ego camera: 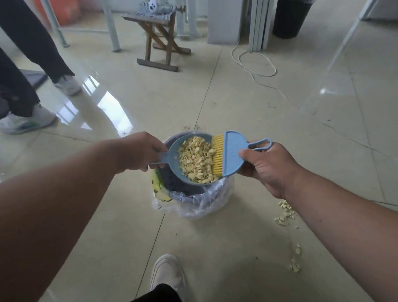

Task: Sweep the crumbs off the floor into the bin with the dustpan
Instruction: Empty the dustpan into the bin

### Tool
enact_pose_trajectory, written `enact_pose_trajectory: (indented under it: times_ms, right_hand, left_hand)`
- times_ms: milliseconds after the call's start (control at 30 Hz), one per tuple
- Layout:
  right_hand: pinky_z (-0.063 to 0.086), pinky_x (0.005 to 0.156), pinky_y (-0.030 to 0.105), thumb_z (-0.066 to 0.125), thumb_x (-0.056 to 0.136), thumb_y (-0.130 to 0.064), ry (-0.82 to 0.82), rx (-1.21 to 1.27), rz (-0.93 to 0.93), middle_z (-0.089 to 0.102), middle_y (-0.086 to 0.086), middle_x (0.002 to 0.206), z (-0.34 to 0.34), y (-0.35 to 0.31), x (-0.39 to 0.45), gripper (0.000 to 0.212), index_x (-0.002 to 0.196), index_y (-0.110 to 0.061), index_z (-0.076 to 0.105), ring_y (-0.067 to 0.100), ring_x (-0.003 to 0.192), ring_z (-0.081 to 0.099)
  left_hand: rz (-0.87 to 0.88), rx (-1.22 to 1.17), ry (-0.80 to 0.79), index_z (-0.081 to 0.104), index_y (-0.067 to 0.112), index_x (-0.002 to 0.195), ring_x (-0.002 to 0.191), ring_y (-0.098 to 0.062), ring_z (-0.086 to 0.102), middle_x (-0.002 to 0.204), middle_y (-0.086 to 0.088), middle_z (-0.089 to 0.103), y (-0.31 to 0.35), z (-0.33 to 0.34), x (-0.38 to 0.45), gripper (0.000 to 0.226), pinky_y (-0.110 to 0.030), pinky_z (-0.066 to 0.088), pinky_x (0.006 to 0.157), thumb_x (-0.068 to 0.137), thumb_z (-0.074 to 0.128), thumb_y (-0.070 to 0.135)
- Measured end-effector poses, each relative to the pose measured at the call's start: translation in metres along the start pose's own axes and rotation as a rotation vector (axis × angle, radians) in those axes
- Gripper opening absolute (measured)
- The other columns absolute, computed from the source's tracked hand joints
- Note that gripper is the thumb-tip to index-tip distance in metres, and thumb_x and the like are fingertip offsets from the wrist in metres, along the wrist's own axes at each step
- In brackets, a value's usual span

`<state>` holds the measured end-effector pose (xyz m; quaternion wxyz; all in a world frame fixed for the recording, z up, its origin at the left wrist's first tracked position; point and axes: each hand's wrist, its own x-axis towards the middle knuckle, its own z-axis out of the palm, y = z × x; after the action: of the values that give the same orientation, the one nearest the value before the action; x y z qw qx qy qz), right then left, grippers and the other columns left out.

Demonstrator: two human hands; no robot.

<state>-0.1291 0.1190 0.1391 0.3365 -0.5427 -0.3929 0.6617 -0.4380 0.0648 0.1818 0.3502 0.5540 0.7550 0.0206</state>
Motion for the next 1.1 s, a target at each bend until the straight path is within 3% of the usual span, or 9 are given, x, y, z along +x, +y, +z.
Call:
enact_pose_trajectory:
  times_ms: [167,433,500,600,667,800,967,1100]
  right_hand:
    - [0.064,0.083,0.049,0.070,0.095,-0.004,-0.043,-0.048,0.025,0.077,0.021,0.104,0.016,0.024,0.011,0.014,0.108,0.000,0.070,0.033,0.096,0.077]
    - [0.064,0.084,0.048,0.070,0.096,-0.008,-0.087,-0.172,0.026,0.077,0.018,0.105,0.032,0.036,0.017,0.011,0.106,-0.005,0.072,0.030,0.095,0.077]
    - [0.064,0.083,0.050,0.072,0.094,-0.014,-0.075,-0.256,0.005,0.079,0.014,0.100,0.038,0.037,0.017,0.007,0.101,-0.011,0.073,0.029,0.092,0.078]
    - [0.064,0.081,0.052,0.072,0.080,-0.035,-0.018,-0.427,-0.048,0.079,0.005,0.091,0.042,0.037,0.018,0.024,0.096,-0.017,0.074,0.027,0.085,0.078]
    - [0.064,0.080,0.052,0.069,0.079,-0.037,0.025,-0.493,-0.068,0.078,0.004,0.088,0.043,0.039,0.018,0.025,0.095,-0.017,0.072,0.027,0.082,0.077]
    - [0.064,0.080,0.050,0.070,0.086,-0.030,0.074,-0.528,-0.074,0.076,0.004,0.089,0.040,0.042,0.018,0.010,0.086,-0.020,0.068,0.026,0.083,0.076]
    - [0.064,0.079,0.051,0.068,0.076,-0.037,0.067,-0.501,-0.057,0.077,0.004,0.087,0.036,0.044,0.020,0.019,0.085,-0.020,0.069,0.027,0.082,0.077]
    - [0.065,0.080,0.051,0.069,0.081,-0.033,0.070,-0.499,-0.067,0.077,0.003,0.088,0.034,0.045,0.019,0.013,0.084,-0.021,0.068,0.026,0.083,0.077]
  left_hand:
    - [-0.030,0.043,0.021,0.080,0.031,0.091,0.059,-0.015,0.062,0.071,-0.002,0.072,-0.013,0.010,0.004,0.021,-0.026,0.053,0.056,0.096,0.062,0.022]
    - [-0.088,0.152,0.025,0.080,0.021,0.083,0.052,-0.013,0.061,0.066,-0.003,0.073,-0.003,0.005,0.006,0.029,-0.023,0.047,0.052,0.091,0.054,0.012]
    - [-0.099,0.178,0.034,0.079,0.019,0.080,0.051,-0.016,0.060,0.064,-0.005,0.073,0.000,0.008,0.007,0.027,-0.026,0.049,0.050,0.088,0.055,0.010]
    - [-0.089,0.339,0.063,0.080,0.013,0.081,0.061,-0.020,0.069,0.069,-0.006,0.074,0.004,0.013,0.011,0.017,-0.031,0.059,0.058,0.084,0.063,0.013]
    - [-0.048,0.508,0.124,0.075,0.011,0.079,0.066,-0.022,0.067,0.071,-0.004,0.068,0.007,0.013,0.013,0.013,-0.033,0.056,0.060,0.083,0.067,0.021]
    - [0.020,0.670,0.147,0.045,0.013,0.054,0.050,-0.019,0.044,0.057,-0.004,0.047,0.021,0.015,0.015,0.033,-0.034,0.052,0.062,0.080,0.064,0.016]
    - [0.011,0.693,0.179,0.044,0.012,0.060,0.053,-0.017,0.042,0.060,-0.004,0.047,0.036,0.016,0.008,0.030,-0.031,0.045,0.060,0.083,0.064,0.008]
    - [0.030,0.697,0.247,0.040,0.016,0.062,0.059,-0.019,0.048,0.064,-0.002,0.046,0.039,0.014,0.005,0.033,-0.030,0.042,0.060,0.083,0.064,0.006]
